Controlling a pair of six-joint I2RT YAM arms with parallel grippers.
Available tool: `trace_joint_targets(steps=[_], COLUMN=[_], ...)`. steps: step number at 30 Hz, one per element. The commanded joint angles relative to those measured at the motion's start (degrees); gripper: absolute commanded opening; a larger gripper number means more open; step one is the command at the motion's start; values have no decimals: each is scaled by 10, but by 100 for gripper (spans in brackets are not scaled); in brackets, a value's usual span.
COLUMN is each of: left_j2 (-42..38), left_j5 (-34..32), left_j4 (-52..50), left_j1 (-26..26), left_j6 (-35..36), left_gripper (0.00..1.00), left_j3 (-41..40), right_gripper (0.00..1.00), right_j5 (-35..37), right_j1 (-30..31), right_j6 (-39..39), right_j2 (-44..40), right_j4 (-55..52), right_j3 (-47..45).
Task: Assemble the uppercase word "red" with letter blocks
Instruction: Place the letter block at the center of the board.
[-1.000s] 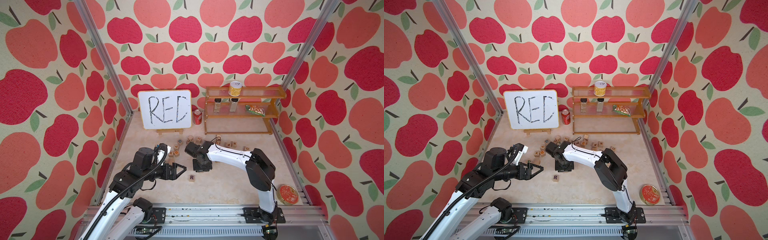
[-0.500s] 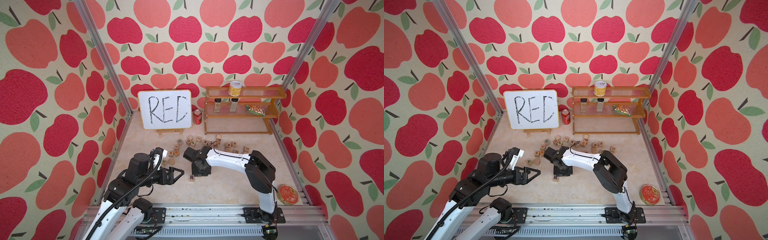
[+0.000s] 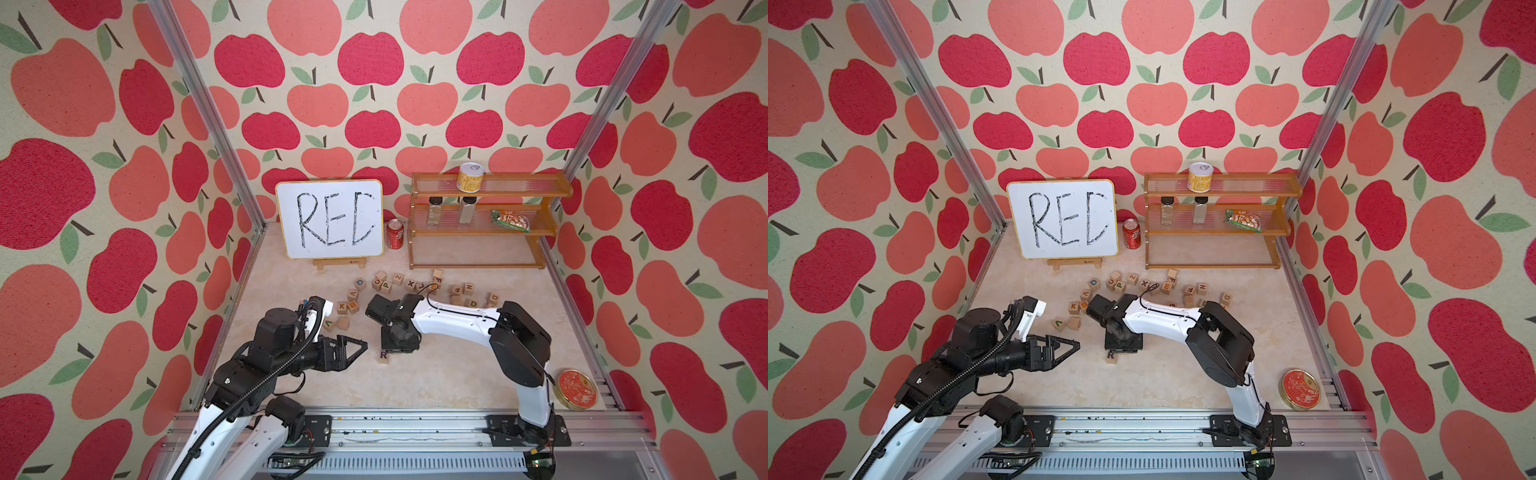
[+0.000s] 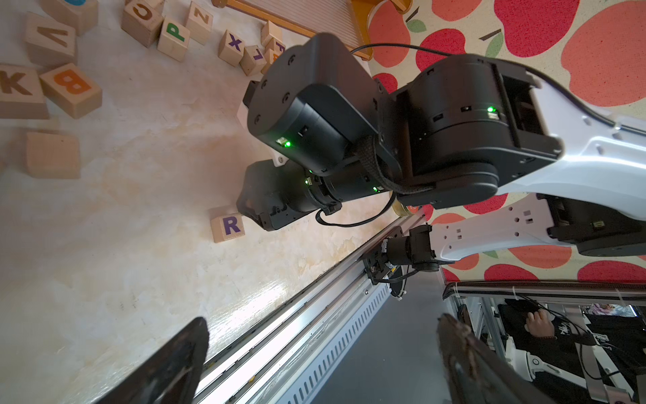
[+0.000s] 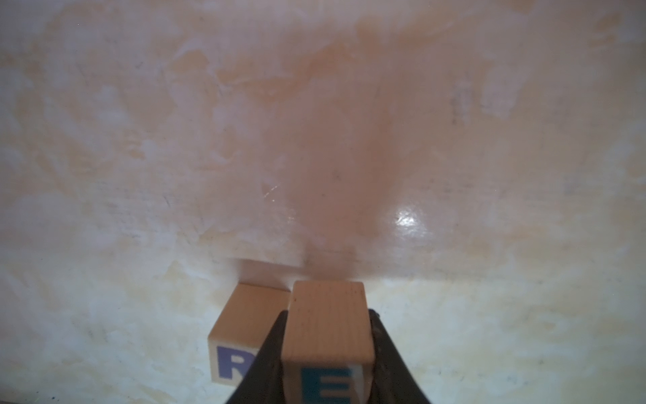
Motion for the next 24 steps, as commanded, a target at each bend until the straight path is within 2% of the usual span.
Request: trace_joint_targets(steps=[1,24], left_j2=[-6,-10], left_j5=[6,4], left_j4=[-11,-8], left_j1=[-1,-1], left_j6=[-3,-4], left_gripper=[99,99], left_j3=[-6,-10], right_gripper=[12,12], right_j5=[-8,2], right_j1=[4,8], right_j6=[8,17], right_j2=[4,-10], right_j4=[-1,-11], right_j3=[-6,-38])
